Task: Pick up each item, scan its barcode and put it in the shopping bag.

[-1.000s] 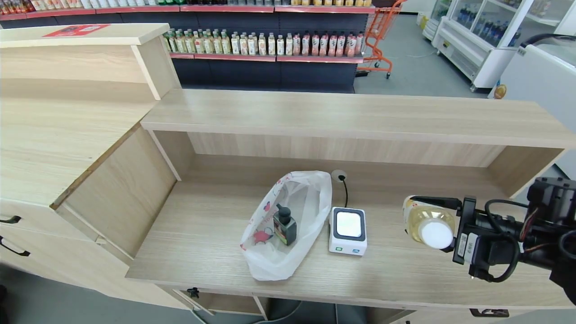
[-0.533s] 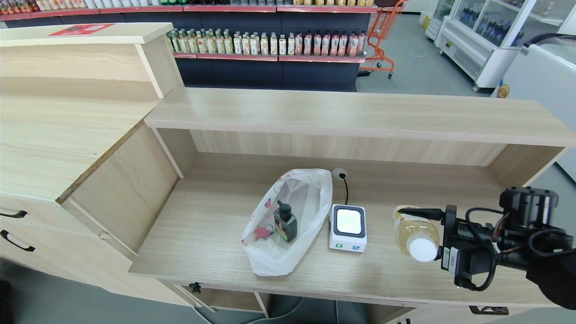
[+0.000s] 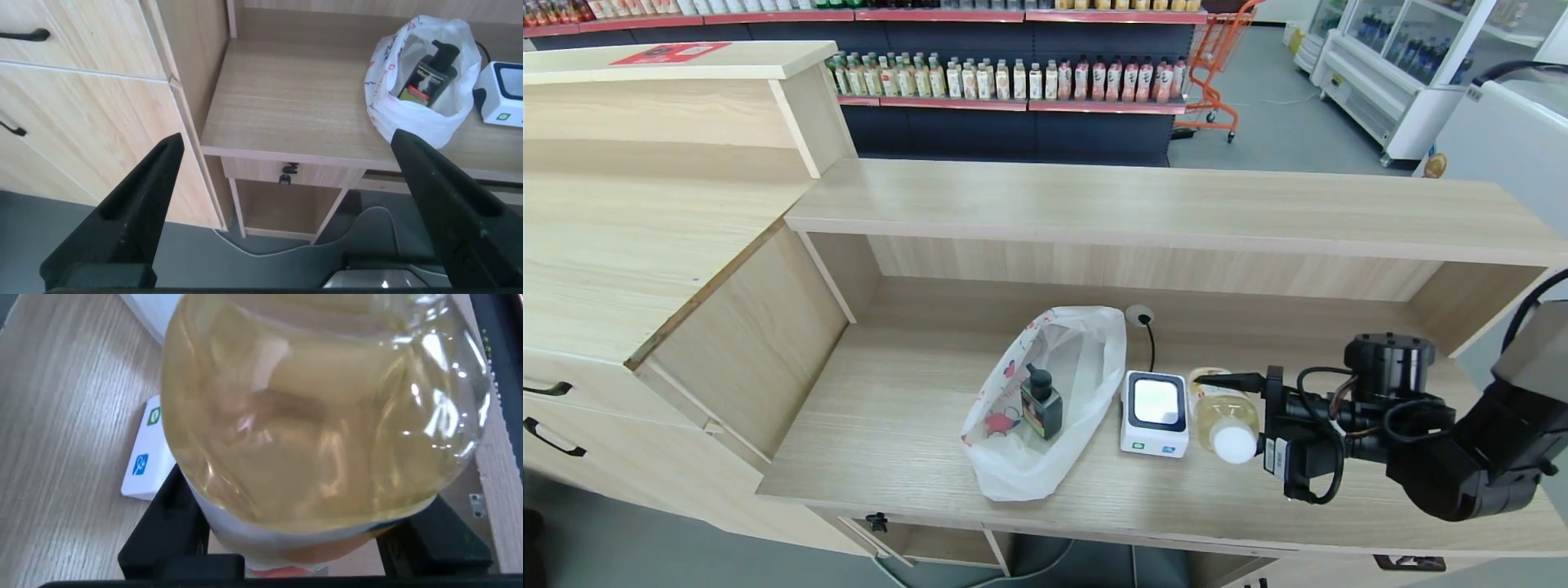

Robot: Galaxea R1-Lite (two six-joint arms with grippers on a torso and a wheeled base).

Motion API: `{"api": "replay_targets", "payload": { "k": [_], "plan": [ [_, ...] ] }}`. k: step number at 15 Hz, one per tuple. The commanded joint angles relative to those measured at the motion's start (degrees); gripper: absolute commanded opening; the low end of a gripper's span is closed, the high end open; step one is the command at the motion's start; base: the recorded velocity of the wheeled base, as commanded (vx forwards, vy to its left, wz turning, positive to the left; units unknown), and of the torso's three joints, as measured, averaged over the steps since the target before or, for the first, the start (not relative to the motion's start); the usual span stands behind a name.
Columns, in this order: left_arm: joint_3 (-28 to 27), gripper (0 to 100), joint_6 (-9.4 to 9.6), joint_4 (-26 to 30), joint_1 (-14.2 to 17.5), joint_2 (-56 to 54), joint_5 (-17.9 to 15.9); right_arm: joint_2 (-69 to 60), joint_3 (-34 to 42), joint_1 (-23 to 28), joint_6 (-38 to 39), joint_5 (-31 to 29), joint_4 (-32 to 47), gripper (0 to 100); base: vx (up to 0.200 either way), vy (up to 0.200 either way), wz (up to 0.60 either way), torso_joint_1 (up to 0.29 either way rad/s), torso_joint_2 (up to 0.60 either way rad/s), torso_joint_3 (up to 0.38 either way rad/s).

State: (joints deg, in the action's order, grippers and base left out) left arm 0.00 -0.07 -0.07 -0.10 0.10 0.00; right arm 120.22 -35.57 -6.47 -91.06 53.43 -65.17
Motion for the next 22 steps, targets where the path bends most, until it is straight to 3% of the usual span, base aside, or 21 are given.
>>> {"api": "replay_targets", "payload": {
  "k": [1, 16, 22],
  "plan": [
    [0.0, 100, -0.01, 0.0, 0.0, 0.0, 0.0, 5.4, -4.7, -2.1, 0.0, 0.7, -0.1, 0, 0.0, 0.0, 0.0, 0.0, 0.0, 0.0],
    [0.0, 100, -0.01, 0.0, 0.0, 0.0, 0.0, 14.8, -12.7, -4.4, 0.3, 1.9, -5.3, 0, 0.0, 0.0, 0.0, 0.0, 0.0, 0.0],
    [0.0, 100, -0.01, 0.0, 0.0, 0.0, 0.0, 18.3, -13.6, -5.4, 2.9, 1.9, -11.9, 0, 0.0, 0.0, 0.0, 0.0, 0.0, 0.0]
  ]
}}
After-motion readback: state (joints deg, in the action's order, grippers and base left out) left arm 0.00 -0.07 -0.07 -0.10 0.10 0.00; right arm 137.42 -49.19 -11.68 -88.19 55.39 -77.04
